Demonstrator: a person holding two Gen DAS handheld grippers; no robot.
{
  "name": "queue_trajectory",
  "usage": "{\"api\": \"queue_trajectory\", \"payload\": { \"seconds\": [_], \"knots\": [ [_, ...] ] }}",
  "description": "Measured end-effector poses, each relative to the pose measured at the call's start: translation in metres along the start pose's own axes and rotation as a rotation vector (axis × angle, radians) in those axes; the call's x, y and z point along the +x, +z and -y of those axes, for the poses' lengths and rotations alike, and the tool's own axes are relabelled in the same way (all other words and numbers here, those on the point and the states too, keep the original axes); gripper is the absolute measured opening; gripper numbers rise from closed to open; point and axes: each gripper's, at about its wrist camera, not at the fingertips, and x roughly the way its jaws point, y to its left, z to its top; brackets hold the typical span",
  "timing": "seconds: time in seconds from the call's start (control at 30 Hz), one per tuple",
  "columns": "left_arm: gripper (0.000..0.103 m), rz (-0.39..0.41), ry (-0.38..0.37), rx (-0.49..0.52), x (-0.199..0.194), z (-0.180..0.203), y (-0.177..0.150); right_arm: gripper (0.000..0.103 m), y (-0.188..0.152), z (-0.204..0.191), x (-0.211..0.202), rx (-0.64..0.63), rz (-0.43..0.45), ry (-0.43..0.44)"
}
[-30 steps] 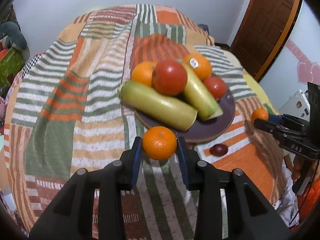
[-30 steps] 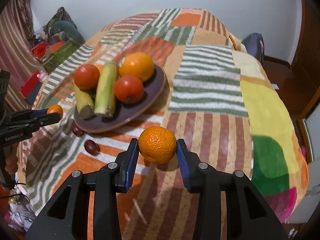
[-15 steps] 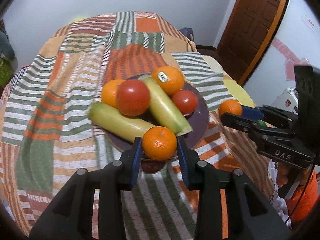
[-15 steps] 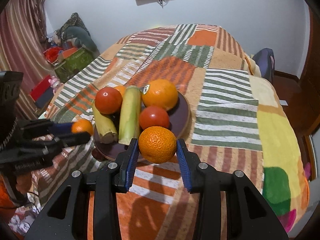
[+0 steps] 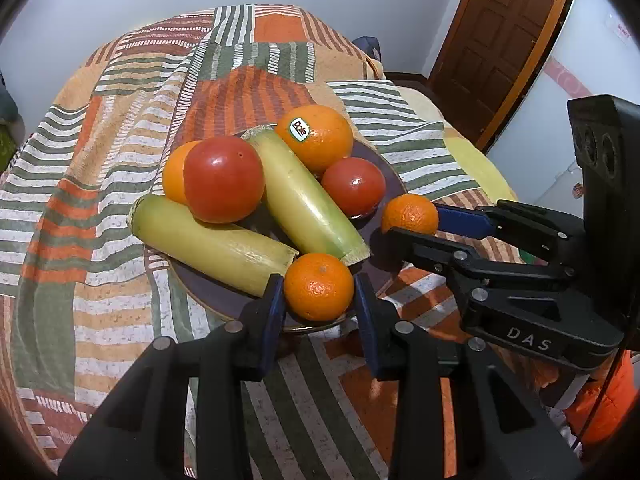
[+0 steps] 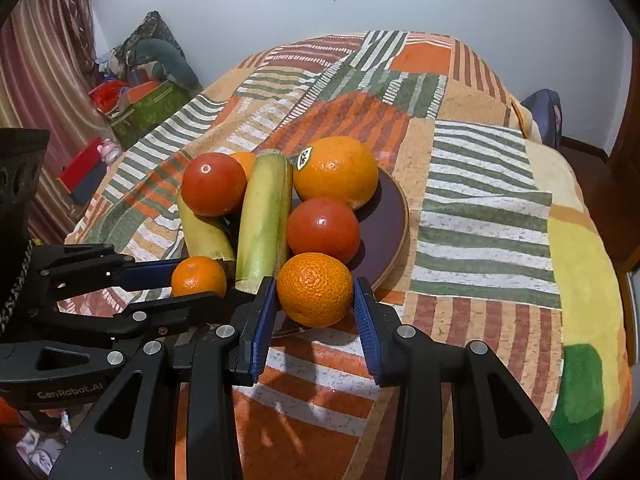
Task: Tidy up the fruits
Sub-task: 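Carry both mandarins onto the plate rim and open both tools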
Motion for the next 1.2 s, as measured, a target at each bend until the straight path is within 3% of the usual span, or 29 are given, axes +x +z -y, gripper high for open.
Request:
{"api": "queue_trajectory", "payload": {
  "seconds": [0.5,0.9,1.2],
  "knots": [
    [0.038,-0.016,0.024,0.011,-0.001,0.000,-0.002,0.036,0.003,-0.001,0.001,0.003,-0.009,0.028],
    [0.042,0.038,0.053,-0.035,-0.037,-0.020,-0.013,0.039,-0.004,-0.012,-0.021,-0.011,-0.001,0.024],
    [0.042,-0.019,0.067,-0.082,-0.042,-0.043,-0.041,0.040,-0.020,-0.031,-0.011,-0.042,-0.069,0.046]
  ]
}}
